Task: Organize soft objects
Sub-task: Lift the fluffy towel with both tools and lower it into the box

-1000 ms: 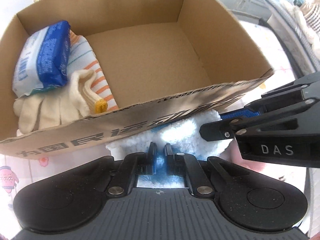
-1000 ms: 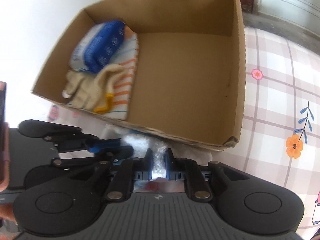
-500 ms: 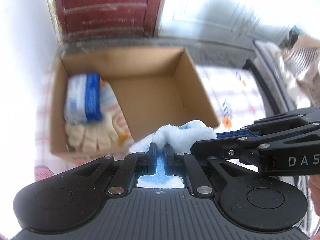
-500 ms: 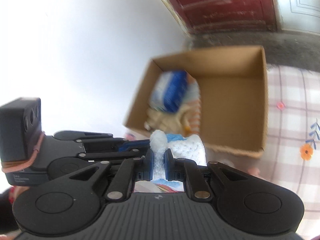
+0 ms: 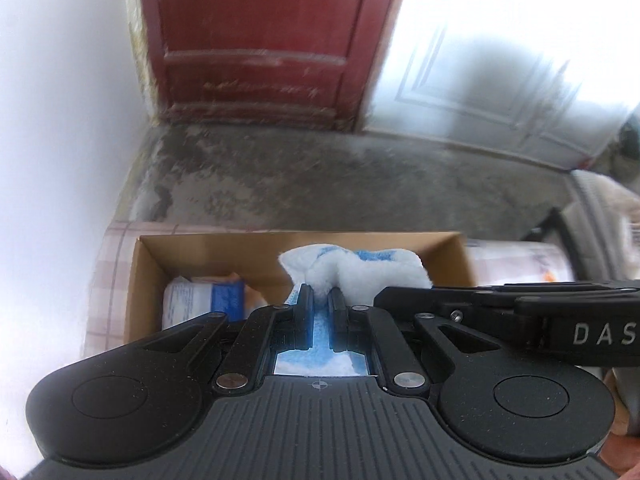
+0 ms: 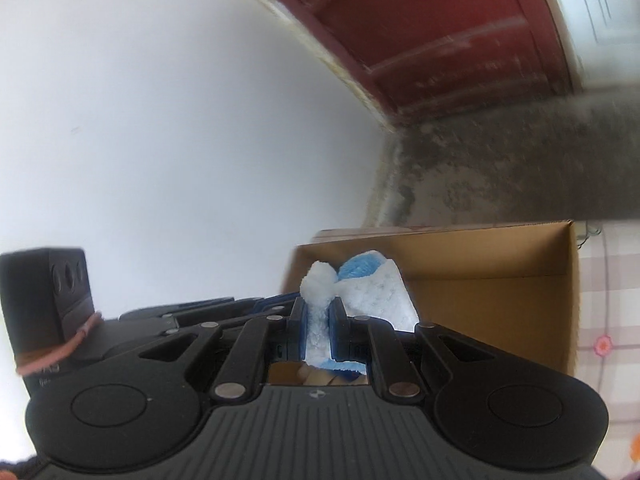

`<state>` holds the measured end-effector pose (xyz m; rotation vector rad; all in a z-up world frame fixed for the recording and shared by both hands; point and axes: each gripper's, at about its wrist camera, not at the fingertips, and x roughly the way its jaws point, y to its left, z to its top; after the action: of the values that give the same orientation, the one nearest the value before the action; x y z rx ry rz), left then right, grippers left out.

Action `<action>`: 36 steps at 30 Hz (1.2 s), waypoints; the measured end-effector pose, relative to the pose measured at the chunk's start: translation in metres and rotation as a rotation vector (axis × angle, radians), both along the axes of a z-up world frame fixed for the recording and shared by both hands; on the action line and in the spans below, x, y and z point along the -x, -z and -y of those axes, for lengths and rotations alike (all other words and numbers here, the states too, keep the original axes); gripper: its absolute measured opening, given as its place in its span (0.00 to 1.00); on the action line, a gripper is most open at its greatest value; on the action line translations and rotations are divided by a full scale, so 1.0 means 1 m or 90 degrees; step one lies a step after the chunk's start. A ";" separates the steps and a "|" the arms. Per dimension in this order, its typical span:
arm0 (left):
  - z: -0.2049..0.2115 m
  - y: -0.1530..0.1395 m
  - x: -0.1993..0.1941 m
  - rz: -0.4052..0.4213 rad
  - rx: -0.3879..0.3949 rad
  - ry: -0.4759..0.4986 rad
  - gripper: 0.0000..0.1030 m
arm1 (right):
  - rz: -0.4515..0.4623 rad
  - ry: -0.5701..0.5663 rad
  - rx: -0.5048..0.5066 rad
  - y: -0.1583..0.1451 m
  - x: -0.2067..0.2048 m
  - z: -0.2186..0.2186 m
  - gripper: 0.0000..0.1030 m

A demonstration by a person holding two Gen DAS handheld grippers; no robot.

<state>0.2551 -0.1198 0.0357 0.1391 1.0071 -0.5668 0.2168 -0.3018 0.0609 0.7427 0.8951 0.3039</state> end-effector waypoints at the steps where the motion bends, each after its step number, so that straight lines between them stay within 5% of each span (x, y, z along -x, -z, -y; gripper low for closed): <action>1: 0.002 0.012 -0.011 -0.008 -0.009 -0.006 0.05 | -0.014 0.008 -0.011 0.014 -0.009 0.003 0.12; 9: 0.003 0.079 -0.057 -0.047 -0.096 -0.017 0.06 | -0.100 0.040 0.006 0.093 -0.047 -0.004 0.12; 20: 0.007 0.104 -0.058 -0.069 -0.136 -0.011 0.11 | -0.166 0.064 0.096 0.143 -0.069 -0.022 0.14; 25: 0.006 0.101 -0.055 -0.070 -0.135 -0.001 0.21 | -0.177 0.070 0.096 0.139 -0.070 -0.021 0.21; 29: -0.001 0.091 -0.052 -0.067 -0.119 0.000 0.25 | -0.160 0.094 0.080 0.120 -0.059 -0.012 0.63; 36: -0.011 0.061 -0.032 -0.042 -0.099 0.008 0.36 | -0.117 0.136 0.046 0.081 -0.029 0.005 0.65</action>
<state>0.2871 -0.1090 -0.0250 0.2663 1.1147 -0.5071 0.2461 -0.3070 -0.0205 0.8002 0.9845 0.0137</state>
